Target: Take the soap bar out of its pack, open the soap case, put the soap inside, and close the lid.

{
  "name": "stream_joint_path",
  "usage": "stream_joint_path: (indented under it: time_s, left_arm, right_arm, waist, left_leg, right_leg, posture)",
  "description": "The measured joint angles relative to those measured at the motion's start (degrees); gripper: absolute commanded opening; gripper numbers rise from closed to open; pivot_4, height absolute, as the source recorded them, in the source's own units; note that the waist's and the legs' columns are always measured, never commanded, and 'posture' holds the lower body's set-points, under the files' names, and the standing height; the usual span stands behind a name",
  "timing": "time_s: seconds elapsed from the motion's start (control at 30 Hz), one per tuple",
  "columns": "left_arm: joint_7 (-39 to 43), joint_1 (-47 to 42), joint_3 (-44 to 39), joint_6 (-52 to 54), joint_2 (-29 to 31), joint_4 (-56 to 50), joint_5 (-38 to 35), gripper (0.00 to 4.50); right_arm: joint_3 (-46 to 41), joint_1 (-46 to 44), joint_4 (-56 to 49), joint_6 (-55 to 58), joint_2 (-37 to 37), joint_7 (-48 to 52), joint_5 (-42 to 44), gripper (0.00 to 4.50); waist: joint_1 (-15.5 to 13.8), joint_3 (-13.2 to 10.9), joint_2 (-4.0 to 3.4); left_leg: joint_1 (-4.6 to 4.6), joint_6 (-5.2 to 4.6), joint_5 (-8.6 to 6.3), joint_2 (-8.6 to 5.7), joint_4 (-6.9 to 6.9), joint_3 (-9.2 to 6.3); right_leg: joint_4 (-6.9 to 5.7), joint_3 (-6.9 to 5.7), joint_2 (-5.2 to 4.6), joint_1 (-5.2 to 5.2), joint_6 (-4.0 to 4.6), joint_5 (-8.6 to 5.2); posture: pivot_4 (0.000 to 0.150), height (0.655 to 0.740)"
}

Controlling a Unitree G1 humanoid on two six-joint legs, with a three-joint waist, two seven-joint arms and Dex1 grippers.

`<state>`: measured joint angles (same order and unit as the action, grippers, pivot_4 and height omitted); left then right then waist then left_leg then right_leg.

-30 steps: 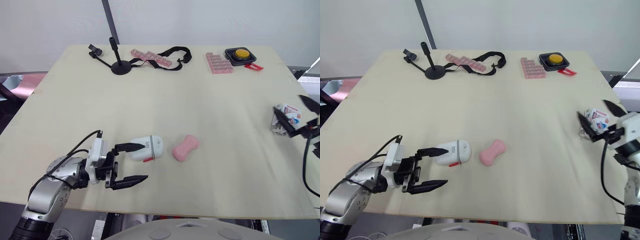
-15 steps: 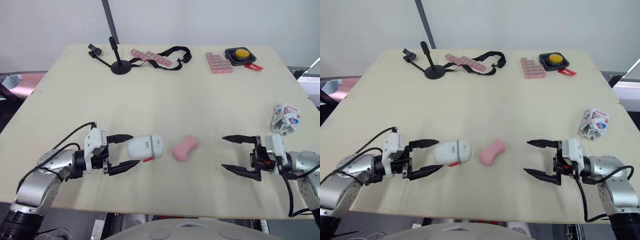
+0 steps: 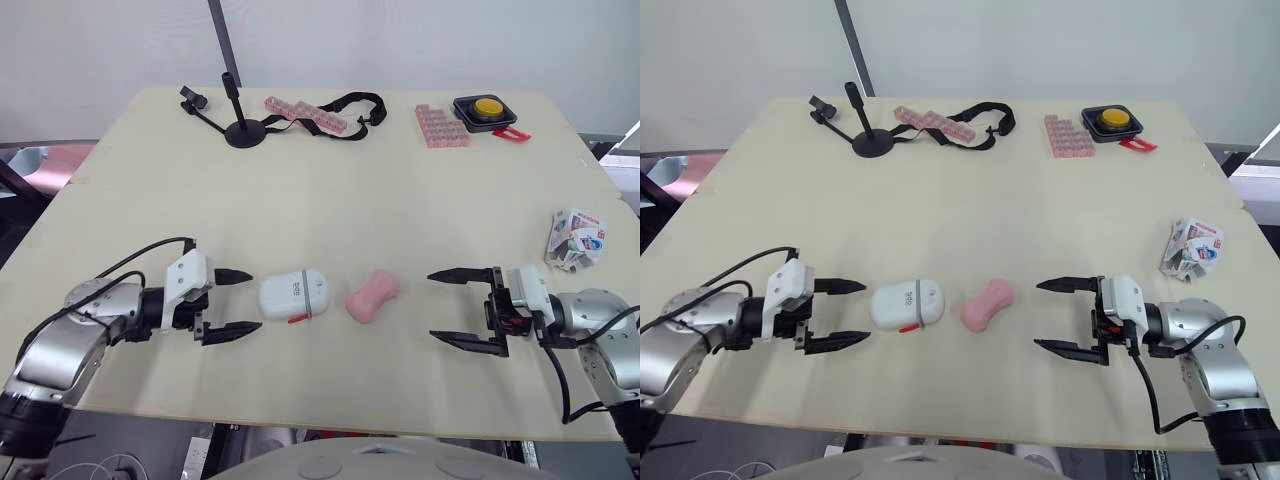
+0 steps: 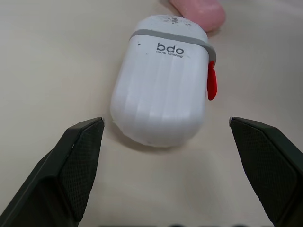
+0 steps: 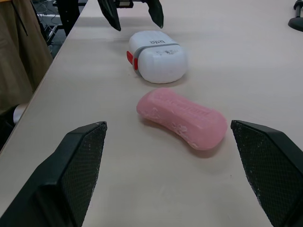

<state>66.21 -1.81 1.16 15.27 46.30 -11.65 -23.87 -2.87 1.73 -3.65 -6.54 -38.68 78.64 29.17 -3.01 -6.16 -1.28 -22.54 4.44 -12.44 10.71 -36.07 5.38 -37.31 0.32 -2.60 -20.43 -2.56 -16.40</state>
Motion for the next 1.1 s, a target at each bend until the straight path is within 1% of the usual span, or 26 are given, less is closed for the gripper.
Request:
stream_joint_path:
  time_s: [0.13, 0.37, 0.53, 0.67, 1.1]
  left_arm:
    - [-0.92, -2.92, 2.78, 0.13, -1.54, 0.85, 2.53, 4.50]
    - [-1.64, -5.24, 6.71, 0.97, -3.61, 1.78, 5.01, 4.50]
    - [-1.36, -5.82, 7.20, 0.94, -4.02, 1.83, 5.61, 4.50]
    - [-1.09, -6.80, 8.98, -0.51, -4.34, 3.23, 7.69, 4.50]
    - [-1.14, -8.16, 10.62, -1.25, -5.51, 4.72, 9.63, 4.50]
  right_arm:
    - [0.18, 0.06, -0.99, 0.86, -0.01, -1.09, -0.06, 4.47]
    - [0.24, 0.20, -3.59, 2.07, -0.02, -2.96, -0.39, 4.47]
    - [0.23, 0.36, -3.71, 2.56, -0.02, -3.34, -0.56, 4.47]
    - [0.23, 0.40, -3.78, 2.85, -0.03, -3.38, -0.57, 4.47]
    - [0.22, 0.66, -4.22, 3.24, -0.13, -3.96, -0.60, 4.47]
  waist:
    - [0.25, 0.00, 0.00]
    - [-0.10, 0.01, 0.01]
    - [0.00, 0.01, 0.01]
    - [-0.04, 0.01, 0.01]
    - [-0.08, 0.01, 0.01]
  left_leg:
    - [-0.01, 0.00, 0.00, 0.01, 0.01, 0.00]
    - [-0.06, 0.00, 0.00, -0.02, -0.06, 0.00]
    - [-0.04, 0.00, 0.00, 0.00, -0.04, 0.00]
    - [-0.05, 0.00, 0.00, -0.02, -0.05, 0.00]
    - [-0.05, 0.01, 0.00, -0.01, -0.05, 0.00]
  right_leg:
    - [-0.02, -0.01, 0.02, -0.01, 0.07, -0.04]
    - [-0.04, -0.02, -0.04, -0.01, 0.07, -0.04]
    - [-0.05, -0.02, 0.00, -0.01, 0.07, -0.04]
    - [-0.05, -0.02, -0.02, -0.01, 0.07, -0.04]
    - [-0.06, -0.02, -0.02, -0.01, 0.07, -0.04]
  posture:
    - [0.150, 0.7395]
    - [0.150, 0.7395]
    - [0.150, 0.7395]
    - [0.150, 0.7395]
    - [0.150, 0.7395]
